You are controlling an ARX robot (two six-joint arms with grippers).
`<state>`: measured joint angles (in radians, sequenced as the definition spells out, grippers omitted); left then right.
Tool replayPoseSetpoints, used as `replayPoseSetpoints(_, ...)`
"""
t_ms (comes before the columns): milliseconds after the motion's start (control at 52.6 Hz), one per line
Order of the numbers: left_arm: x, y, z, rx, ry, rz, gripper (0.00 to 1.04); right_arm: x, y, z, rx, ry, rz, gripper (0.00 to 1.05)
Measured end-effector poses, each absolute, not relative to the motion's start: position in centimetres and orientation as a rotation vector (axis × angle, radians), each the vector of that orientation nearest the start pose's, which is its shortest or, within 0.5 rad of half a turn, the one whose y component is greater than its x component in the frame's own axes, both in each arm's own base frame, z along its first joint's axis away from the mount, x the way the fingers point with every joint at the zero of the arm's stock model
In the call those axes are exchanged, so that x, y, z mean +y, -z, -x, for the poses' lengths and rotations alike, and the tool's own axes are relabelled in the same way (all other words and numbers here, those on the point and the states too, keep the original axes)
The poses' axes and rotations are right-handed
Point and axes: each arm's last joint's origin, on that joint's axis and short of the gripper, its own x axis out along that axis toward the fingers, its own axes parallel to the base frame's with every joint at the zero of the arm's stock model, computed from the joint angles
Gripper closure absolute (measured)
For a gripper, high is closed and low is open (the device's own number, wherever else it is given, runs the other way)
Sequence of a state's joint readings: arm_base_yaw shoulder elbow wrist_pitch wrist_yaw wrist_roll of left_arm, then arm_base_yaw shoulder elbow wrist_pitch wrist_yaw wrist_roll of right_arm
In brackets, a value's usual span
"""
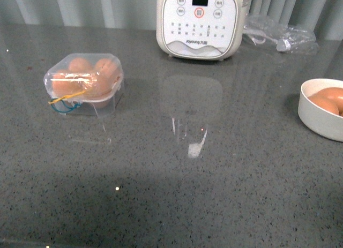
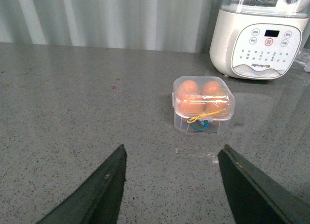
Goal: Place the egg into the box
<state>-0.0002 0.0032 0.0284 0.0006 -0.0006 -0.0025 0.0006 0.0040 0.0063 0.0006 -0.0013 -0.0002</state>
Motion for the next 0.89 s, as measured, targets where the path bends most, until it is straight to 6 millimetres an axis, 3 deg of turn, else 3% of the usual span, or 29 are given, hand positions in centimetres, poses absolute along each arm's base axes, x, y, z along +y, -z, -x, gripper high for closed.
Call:
replayPoseSetpoints(247,0.00,-17.30,-9.61,-0.026,0.000,0.002,0.05,0.01,-16.54,-9.76,-0.003,-0.002,0.000,0.07)
replayPoseSetpoints(893,0.00,-17.30,-9.61,-0.026,0.000,0.002,0.07,0.01,-16.54,-9.76,-0.003,-0.002,0.000,0.07)
